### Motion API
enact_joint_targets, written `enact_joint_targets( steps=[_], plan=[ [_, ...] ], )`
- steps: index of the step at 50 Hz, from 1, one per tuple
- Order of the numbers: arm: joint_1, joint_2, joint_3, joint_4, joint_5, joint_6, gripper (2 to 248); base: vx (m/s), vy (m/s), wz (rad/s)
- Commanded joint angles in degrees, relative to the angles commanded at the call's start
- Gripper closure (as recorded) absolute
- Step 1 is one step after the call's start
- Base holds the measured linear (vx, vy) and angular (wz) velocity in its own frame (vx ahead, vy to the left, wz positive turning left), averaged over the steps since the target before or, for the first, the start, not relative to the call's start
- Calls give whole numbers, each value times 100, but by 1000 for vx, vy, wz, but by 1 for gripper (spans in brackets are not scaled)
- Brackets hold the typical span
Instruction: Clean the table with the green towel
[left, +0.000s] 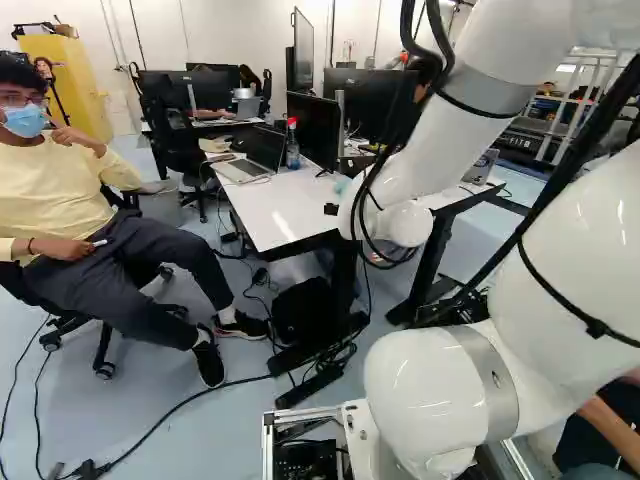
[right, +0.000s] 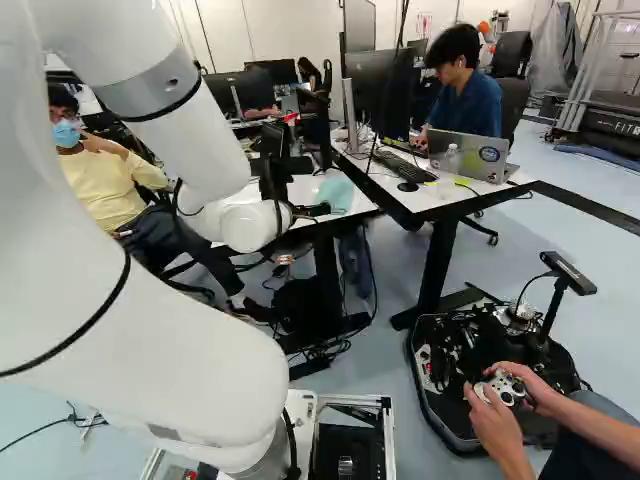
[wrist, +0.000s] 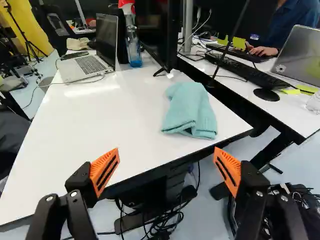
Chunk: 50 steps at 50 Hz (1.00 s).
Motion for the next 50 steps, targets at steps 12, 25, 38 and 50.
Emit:
enact_joint_targets(
  steps=[12, 25, 38, 50],
  plan=[
    [42, 206, 368, 18, 342, 0, 3, 0, 0, 0],
    [75, 370, 663, 32, 616, 0, 3, 0, 0, 0],
    [96, 475, 850, 41, 790, 0, 3, 0, 0, 0],
    [105, 518, 928, 45, 861, 0, 3, 0, 0, 0]
  ],
)
